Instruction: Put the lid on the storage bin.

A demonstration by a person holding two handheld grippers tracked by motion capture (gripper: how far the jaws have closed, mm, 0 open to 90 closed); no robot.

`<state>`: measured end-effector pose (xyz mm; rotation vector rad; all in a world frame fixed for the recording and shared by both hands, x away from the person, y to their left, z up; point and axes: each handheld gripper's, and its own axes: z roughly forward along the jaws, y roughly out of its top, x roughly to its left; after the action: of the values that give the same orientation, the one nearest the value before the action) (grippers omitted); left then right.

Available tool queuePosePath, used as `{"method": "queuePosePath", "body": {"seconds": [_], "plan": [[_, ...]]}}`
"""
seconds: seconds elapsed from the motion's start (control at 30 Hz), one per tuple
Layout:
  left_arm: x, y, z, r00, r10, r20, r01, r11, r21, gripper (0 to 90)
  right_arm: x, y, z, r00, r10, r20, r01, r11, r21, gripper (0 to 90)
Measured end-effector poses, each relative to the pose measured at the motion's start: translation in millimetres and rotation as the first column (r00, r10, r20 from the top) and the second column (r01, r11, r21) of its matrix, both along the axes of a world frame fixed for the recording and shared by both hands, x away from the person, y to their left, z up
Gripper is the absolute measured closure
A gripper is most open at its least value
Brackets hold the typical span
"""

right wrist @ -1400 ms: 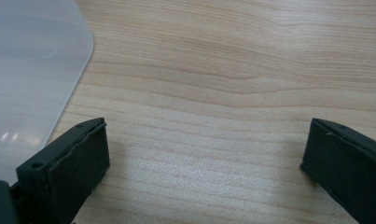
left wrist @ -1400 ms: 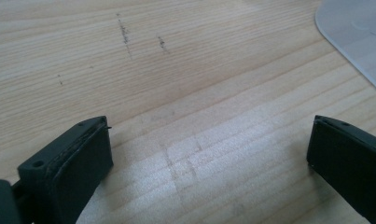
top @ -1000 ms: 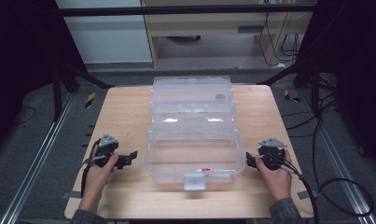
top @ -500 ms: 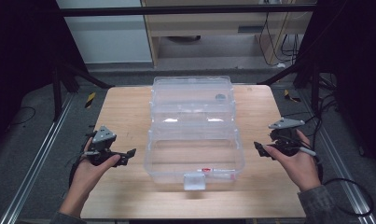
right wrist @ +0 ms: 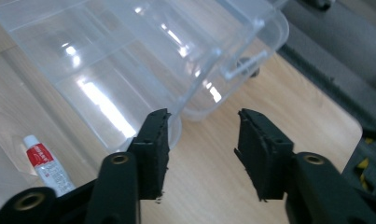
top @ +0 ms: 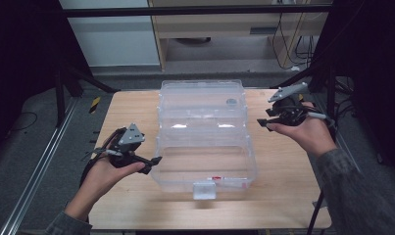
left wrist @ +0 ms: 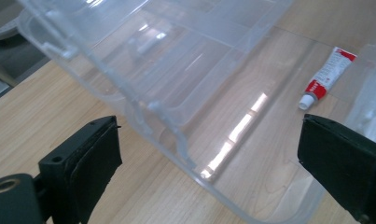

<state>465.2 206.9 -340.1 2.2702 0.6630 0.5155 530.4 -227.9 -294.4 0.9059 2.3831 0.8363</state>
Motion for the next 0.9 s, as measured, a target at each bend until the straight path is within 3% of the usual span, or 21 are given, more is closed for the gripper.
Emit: {"method": "queuePosePath", "body": {"seconds": [0.03,0.07,0.2,0.37,0.47,0.5,0.57,0.6,0.67,0.73,0.77,0.8,0.9], "plan": [[0.0,0.0,0.0,1.0,0.0,0.0,0.0,1.0,0.0,5.3,0.0,0.0,0.0,1.0,0.0,0.0,0.0,1.0,0.0,54.3],[0.2,-4.1,2.9,0.9997,-0.023,0.004,0.023,0.9993,0.03,5.3,3.0,2.8,3.1,0.9997,0.024,0.006,-0.023,1.0,-0.013,56.3],[0.9,-16.1,6.7,0.9972,-0.074,-0.01,0.075,0.9967,0.032,5.1,12.0,13.9,13.9,0.9962,0.086,0.009,-0.086,0.996,-0.033,63.9],[1.8,-29.3,4.0,0.9921,-0.124,-0.021,0.125,0.9899,0.067,3.6,17.5,29.2,27.6,0.9891,0.146,0.014,-0.145,0.988,-0.057,72.1],[-0.6,-36.2,1.2,0.9863,-0.163,-0.023,0.165,0.9812,0.101,6.5,23.3,45.5,28.6,0.9823,0.187,-0.006,-0.186,0.973,-0.139,72.8],[-2.3,-40.3,-0.2,0.981,-0.191,-0.033,0.194,0.9741,0.117,7.2,24.5,49.2,28.4,0.9808,0.195,-0.009,-0.194,0.969,-0.15,72.1],[-3.2,-42.3,-0.5,0.9772,-0.209,-0.037,0.212,0.9697,0.121,7.4,26.2,54.2,28.2,0.9782,0.207,-0.013,-0.207,0.965,-0.158,71.5],[-4.3,-44.5,-0.1,0.9702,-0.237,-0.048,0.242,0.9625,0.123,9.3,30.3,65.5,27.6,0.9694,0.245,-0.014,-0.244,0.953,-0.18,70.5],[-4.3,-45.4,0.6,0.9681,-0.243,-0.062,0.249,0.9587,0.137,11.1,34.2,73.5,27.2,0.9596,0.28,-0.025,-0.28,0.939,-0.2,68.4],[-4.3,-46.0,1.2,0.9666,-0.25,-0.055,0.256,0.9567,0.139,10.9,39.2,82.9,24.8,0.9469,0.318,-0.047,-0.32,0.918,-0.233,63.9],[-4.3,-46.0,1.2,0.9666,-0.25,-0.055,0.256,0.9567,0.139,10.8,39.2,82.9,24.8,0.9469,0.318,-0.047,-0.32,0.918,-0.233,63.9],[-3.4,-45.4,1.4,0.966,-0.251,-0.064,0.257,0.9567,0.137,8.6,43.3,89.9,21.9,0.9367,0.345,-0.06,-0.348,0.897,-0.271,61.9],[-2.4,-45.0,0.4,0.9665,-0.249,-0.064,0.256,0.9543,0.154,5.7,47.4,94.3,19.6,0.9333,0.351,-0.074,-0.357,0.886,-0.296,59.3]]}}
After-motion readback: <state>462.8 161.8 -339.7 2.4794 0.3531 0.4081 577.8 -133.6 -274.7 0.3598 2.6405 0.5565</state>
